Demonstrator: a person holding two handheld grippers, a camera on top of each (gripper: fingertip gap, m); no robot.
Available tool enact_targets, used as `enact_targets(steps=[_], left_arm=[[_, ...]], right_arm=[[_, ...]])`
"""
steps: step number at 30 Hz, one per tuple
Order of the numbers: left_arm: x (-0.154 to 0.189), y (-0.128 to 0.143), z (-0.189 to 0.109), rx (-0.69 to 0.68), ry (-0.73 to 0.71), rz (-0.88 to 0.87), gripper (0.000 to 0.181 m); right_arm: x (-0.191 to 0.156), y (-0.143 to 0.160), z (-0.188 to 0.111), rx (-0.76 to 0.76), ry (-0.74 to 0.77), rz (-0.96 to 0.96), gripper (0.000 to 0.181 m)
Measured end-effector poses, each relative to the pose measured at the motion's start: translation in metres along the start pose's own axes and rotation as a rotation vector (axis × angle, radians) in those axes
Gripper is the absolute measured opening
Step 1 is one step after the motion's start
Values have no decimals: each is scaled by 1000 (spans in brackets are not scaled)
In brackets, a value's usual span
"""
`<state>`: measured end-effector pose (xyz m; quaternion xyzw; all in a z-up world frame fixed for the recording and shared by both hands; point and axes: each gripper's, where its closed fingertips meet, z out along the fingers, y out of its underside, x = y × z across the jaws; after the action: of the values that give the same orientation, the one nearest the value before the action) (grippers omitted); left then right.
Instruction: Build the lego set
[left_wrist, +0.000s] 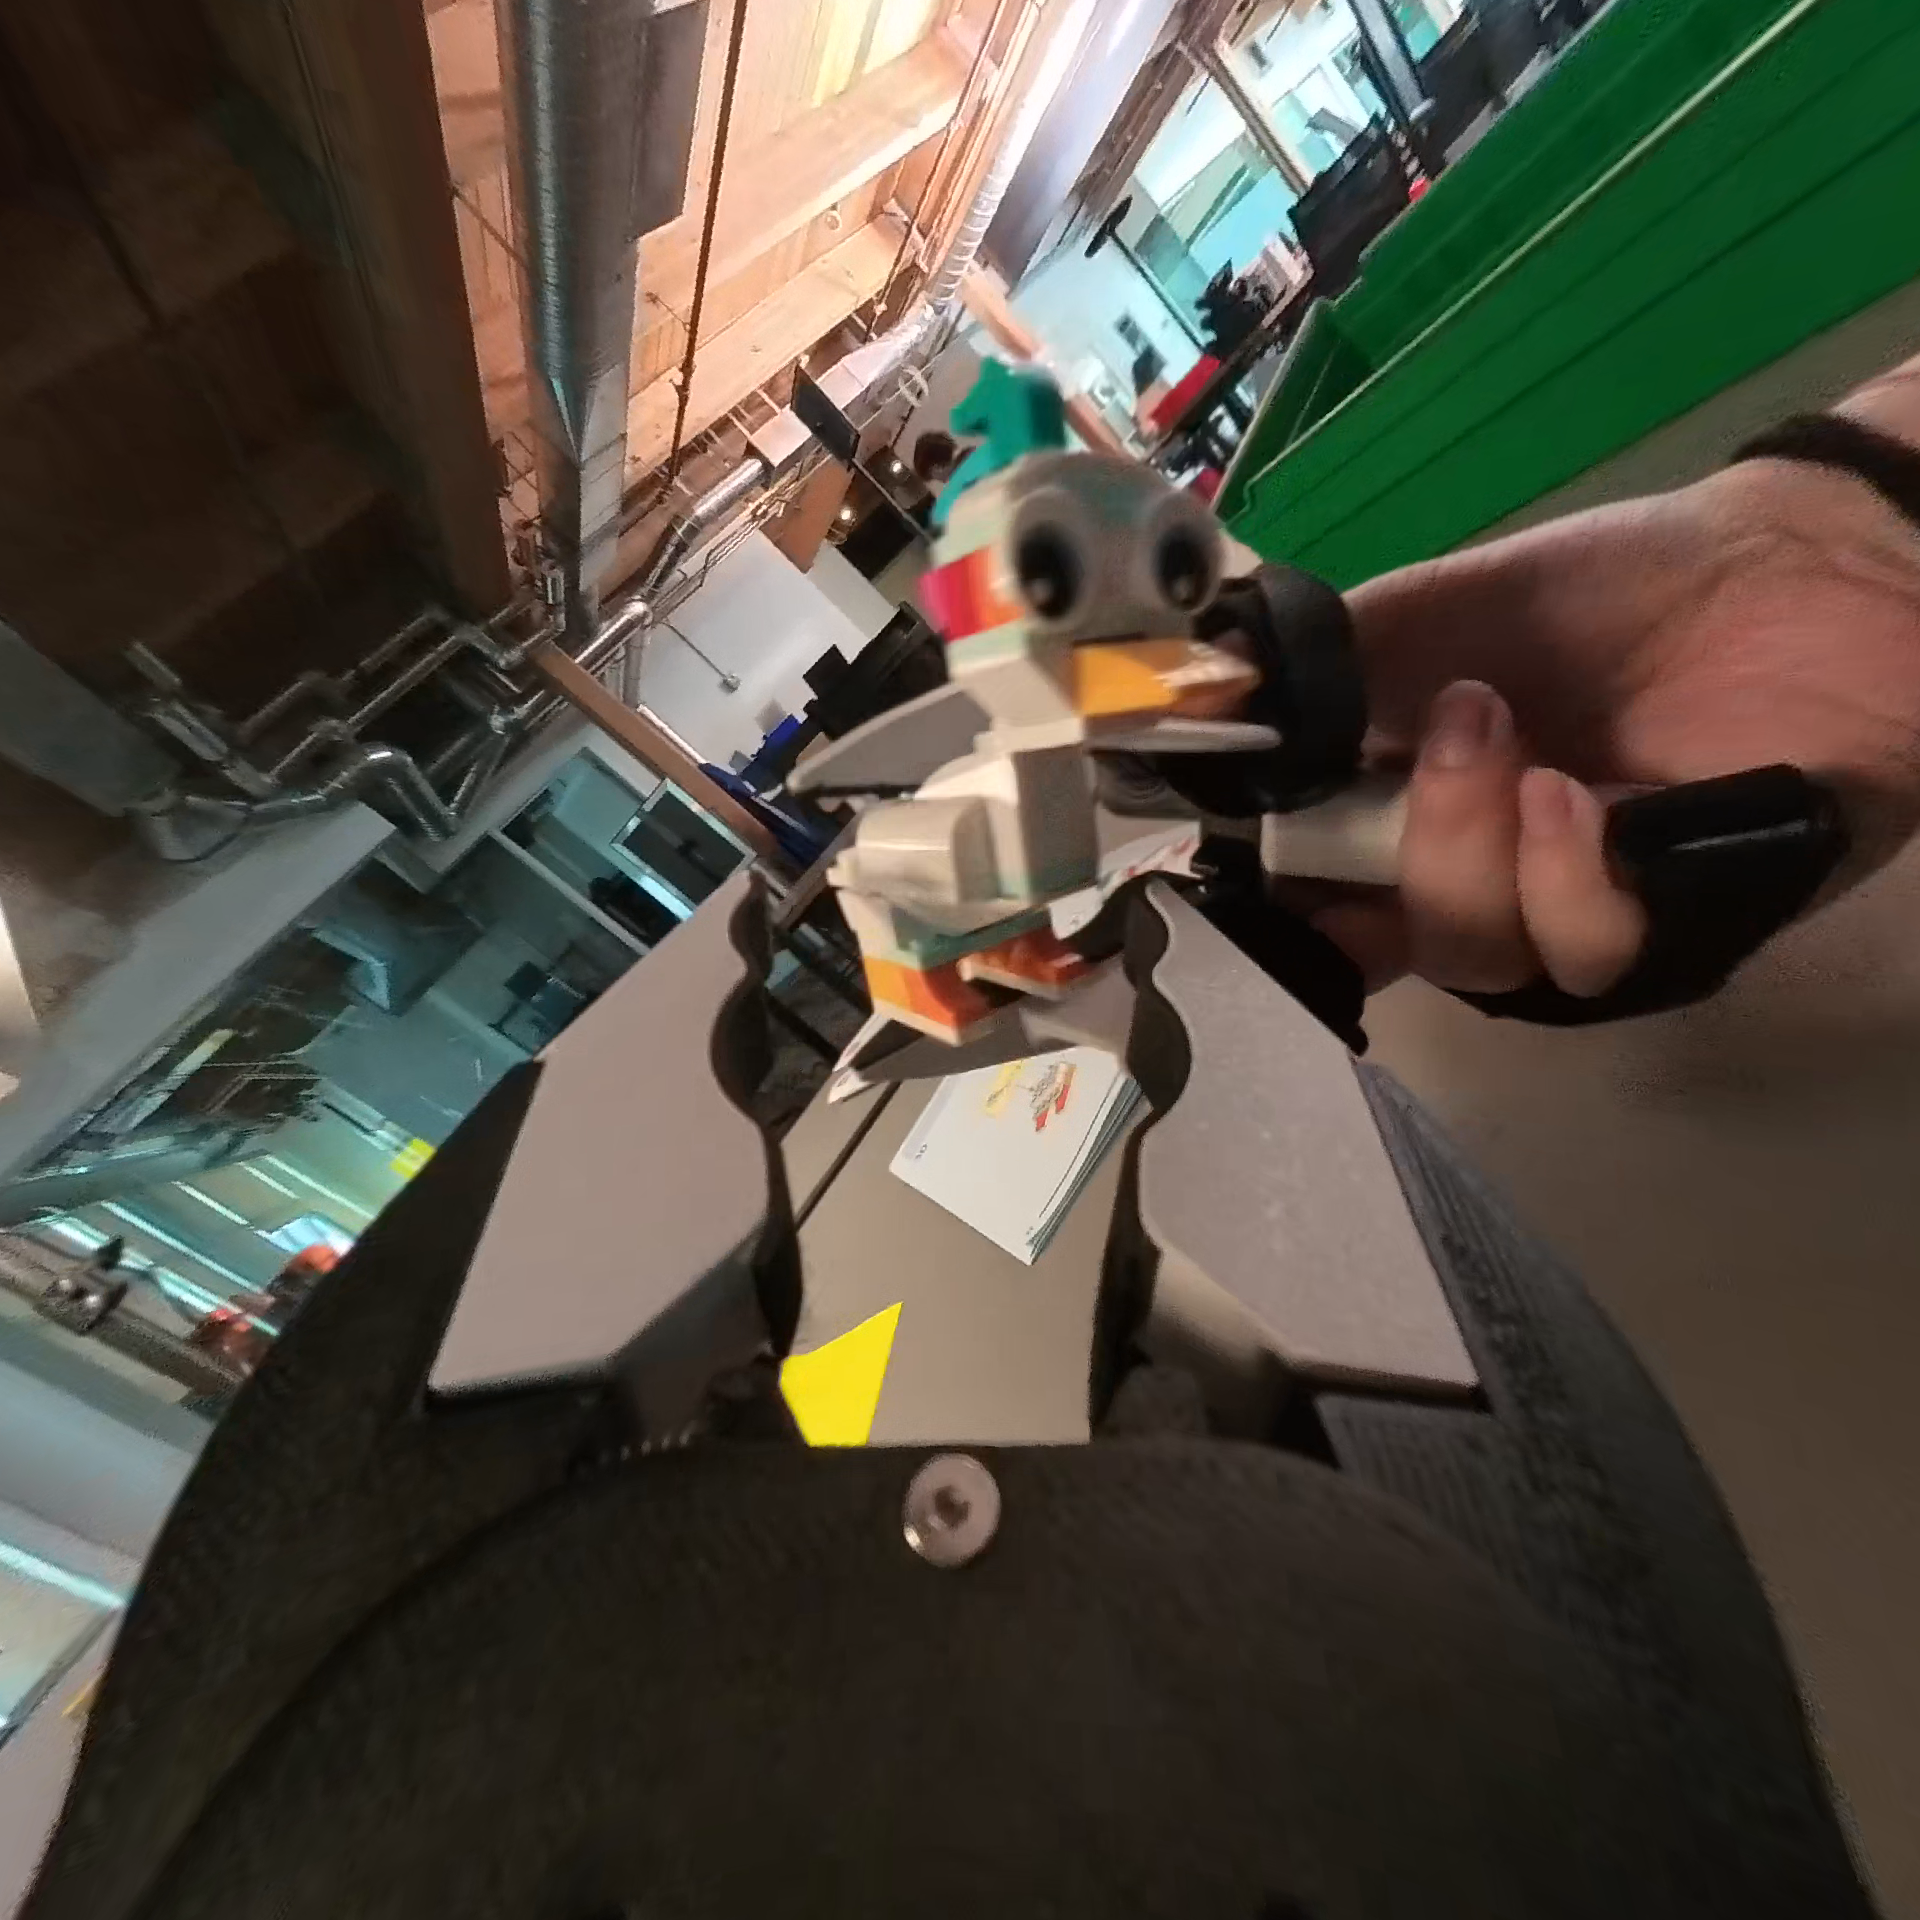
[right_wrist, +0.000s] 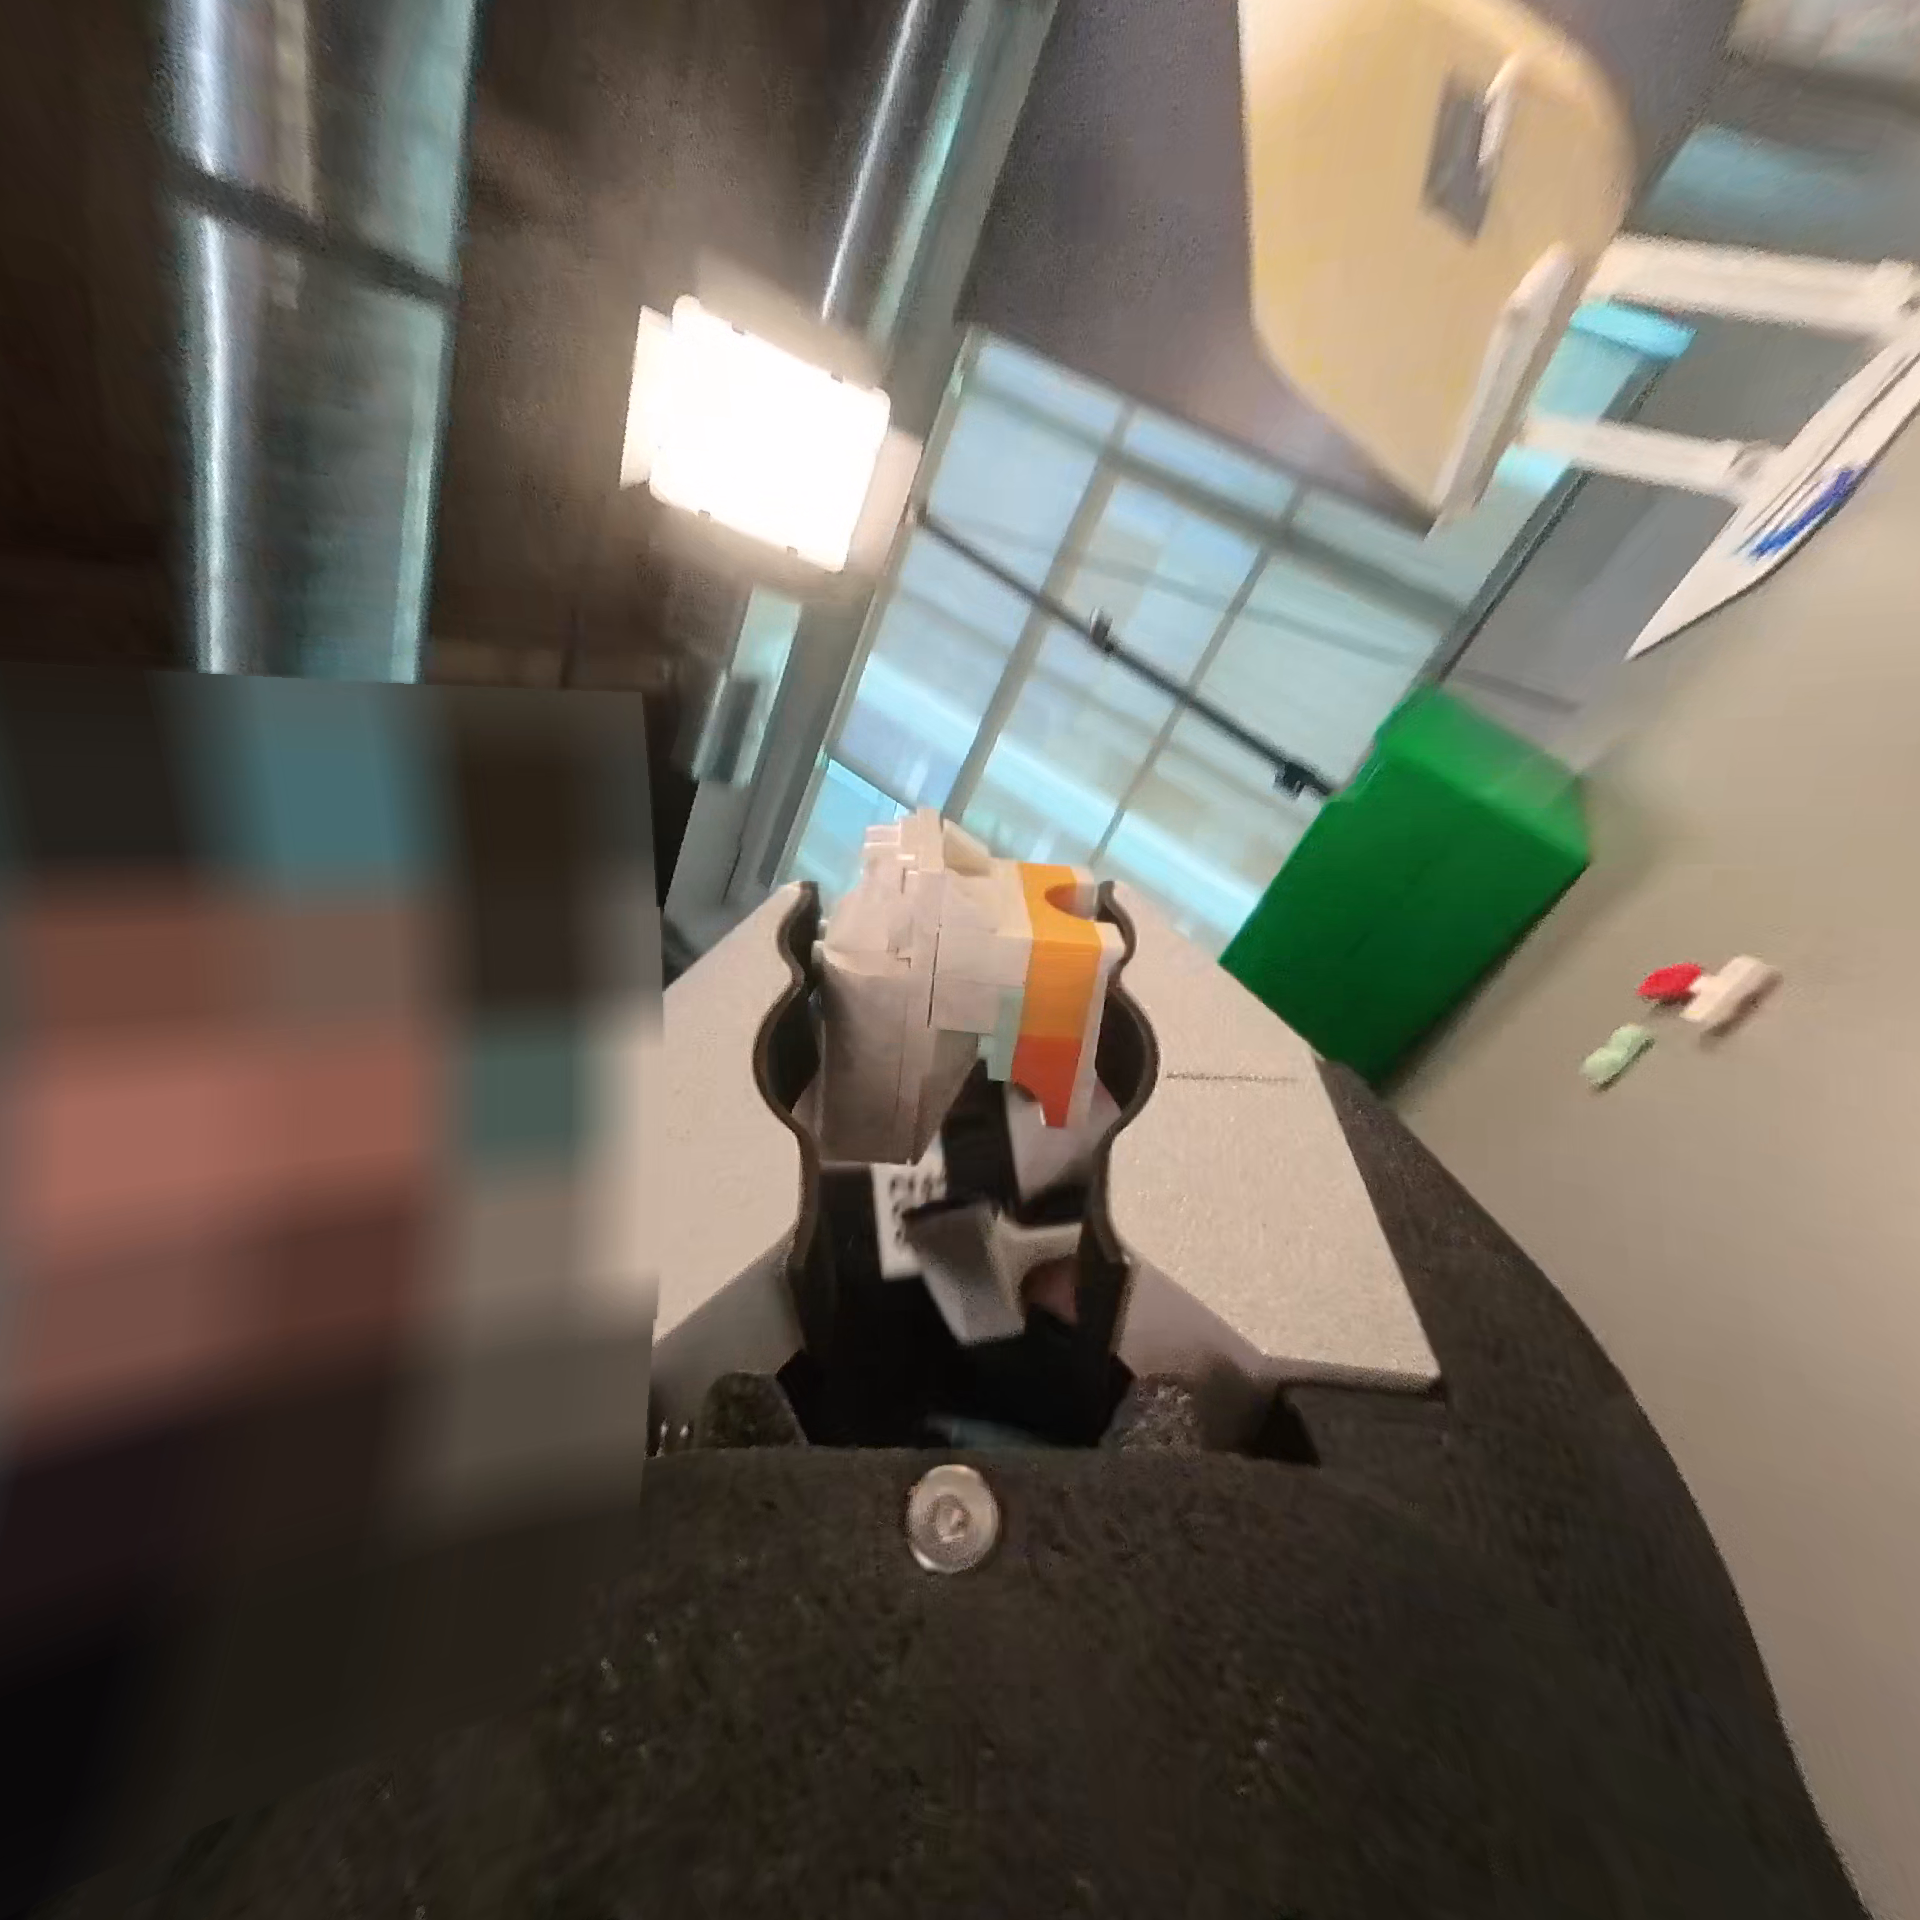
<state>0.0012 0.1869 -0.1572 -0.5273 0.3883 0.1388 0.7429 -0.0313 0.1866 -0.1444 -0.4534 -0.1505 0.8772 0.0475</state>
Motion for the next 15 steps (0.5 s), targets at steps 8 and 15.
enact_targets(steps=[8, 15], left_arm=[[-9, 9, 14, -51, -103, 13, 51], [-5, 11, 17, -65, -95, 19, 36]], right_arm=[[14, -24, -2, 299, 83, -122, 52], [15, -28, -2, 373, 72, -102, 52]])
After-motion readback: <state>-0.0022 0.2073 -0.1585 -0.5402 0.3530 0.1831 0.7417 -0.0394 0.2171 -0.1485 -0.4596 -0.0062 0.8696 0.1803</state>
